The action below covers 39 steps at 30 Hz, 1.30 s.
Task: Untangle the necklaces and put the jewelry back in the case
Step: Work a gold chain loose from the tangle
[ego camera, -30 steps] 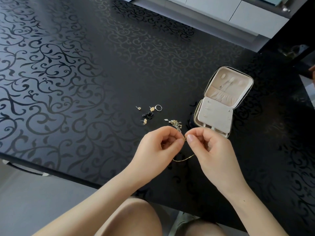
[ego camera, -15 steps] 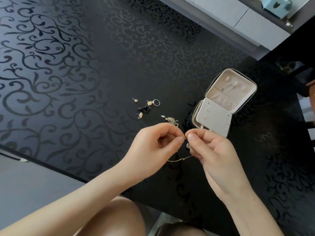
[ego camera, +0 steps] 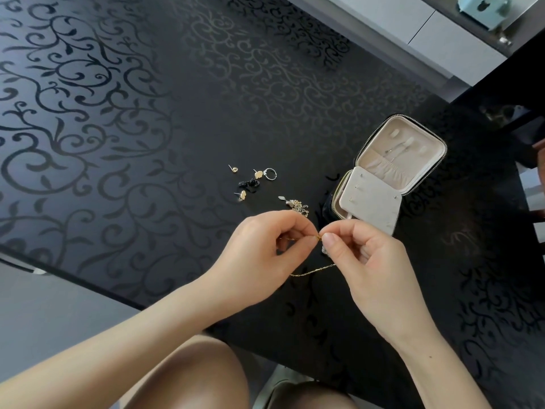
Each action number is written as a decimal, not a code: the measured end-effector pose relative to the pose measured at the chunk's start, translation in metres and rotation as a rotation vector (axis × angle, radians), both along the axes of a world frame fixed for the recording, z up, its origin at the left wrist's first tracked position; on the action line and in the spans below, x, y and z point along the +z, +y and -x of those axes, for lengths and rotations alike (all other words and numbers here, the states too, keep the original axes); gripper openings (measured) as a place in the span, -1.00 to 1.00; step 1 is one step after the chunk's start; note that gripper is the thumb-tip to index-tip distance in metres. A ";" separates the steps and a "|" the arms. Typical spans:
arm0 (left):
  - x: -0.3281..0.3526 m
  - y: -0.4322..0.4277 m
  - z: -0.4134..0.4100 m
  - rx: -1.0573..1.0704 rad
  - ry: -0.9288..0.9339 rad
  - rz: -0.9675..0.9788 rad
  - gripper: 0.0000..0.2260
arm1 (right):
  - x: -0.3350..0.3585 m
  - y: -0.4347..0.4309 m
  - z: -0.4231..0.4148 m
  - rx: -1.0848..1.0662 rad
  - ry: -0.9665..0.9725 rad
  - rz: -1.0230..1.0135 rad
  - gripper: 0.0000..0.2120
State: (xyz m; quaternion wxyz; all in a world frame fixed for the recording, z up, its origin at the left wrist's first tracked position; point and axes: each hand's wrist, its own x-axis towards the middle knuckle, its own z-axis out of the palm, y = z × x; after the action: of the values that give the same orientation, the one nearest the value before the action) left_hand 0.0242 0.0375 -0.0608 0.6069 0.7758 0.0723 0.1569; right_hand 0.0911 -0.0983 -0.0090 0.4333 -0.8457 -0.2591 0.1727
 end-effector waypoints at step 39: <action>0.089 0.002 -0.017 0.027 -0.212 -0.365 -0.92 | 0.069 0.005 0.003 -0.201 0.530 -0.458 -0.70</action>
State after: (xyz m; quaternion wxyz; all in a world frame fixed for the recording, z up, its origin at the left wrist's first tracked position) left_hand 0.0409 0.0398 0.0280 0.4586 0.8508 -0.0113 0.2562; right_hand 0.0880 -0.0931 0.0600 0.6783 -0.6740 -0.0856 0.2798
